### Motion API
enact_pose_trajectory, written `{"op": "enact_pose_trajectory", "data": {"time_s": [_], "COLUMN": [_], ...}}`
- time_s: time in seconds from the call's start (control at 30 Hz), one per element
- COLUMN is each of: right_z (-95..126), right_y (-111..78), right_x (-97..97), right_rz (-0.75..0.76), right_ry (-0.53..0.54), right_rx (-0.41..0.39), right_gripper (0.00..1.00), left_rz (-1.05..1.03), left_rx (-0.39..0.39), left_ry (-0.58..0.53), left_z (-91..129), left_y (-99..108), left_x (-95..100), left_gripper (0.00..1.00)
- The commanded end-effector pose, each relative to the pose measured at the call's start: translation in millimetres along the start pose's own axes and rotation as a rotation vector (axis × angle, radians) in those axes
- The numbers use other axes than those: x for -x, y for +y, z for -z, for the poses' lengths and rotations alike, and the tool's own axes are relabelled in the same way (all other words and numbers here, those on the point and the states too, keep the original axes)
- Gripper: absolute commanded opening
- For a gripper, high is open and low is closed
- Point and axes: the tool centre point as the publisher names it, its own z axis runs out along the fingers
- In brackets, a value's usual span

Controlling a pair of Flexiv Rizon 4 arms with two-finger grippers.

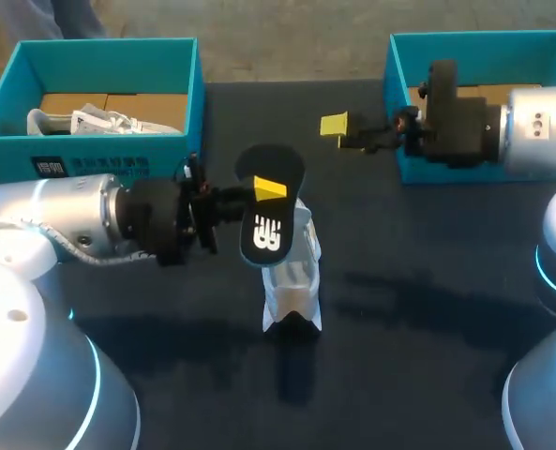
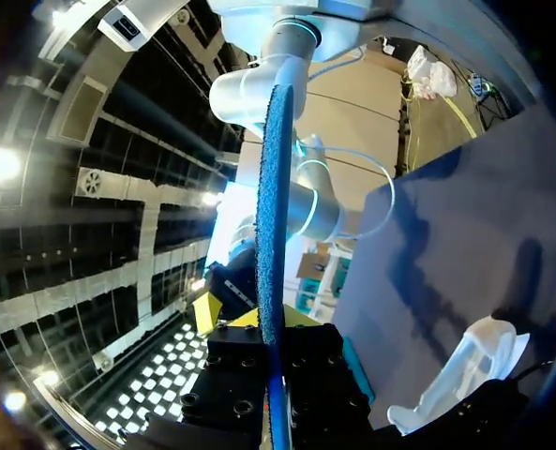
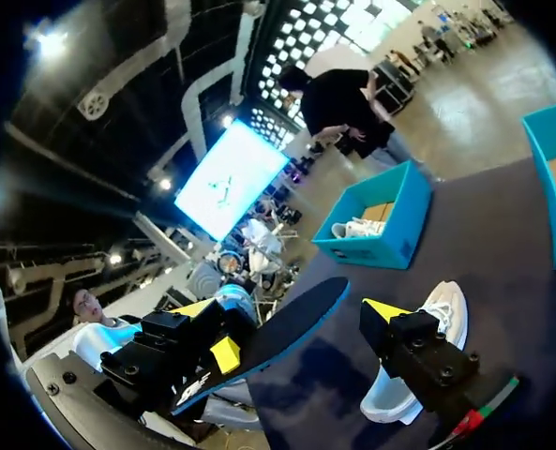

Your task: Take the shoe out of the shoebox, open the shoe tongue, remove and reinsert the insole, then place the shoe into the shoebox

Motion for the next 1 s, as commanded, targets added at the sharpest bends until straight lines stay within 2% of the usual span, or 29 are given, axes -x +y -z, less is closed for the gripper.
{"op": "enact_pose_trajectory", "data": {"time_s": [0.03,0.8,0.87,1.0], "right_z": [1.3,1.3,-1.0,0.2], "right_y": [-1.4,-1.4,2.1,5.0], "right_x": [-1.6,-1.6,-4.2,-10.2], "right_rz": [-0.002,-0.002,0.1,0.252], "right_ry": [-0.003,-0.003,0.002,-0.059], "right_rx": [0.002,0.002,-0.025,-0.102], "right_gripper": [1.0,1.0,1.0,1.0], "left_rz": [-0.001,-0.001,0.017,0.091], "left_rx": [0.014,0.014,-0.007,-0.08], "left_ry": [0.002,0.002,0.012,0.034], "left_z": [3.4,3.4,3.2,4.4], "left_y": [-6.4,-6.4,-5.5,-0.3], "left_x": [0.0,0.0,1.1,1.7], "left_gripper": [0.0,0.0,0.0,0.0]}}
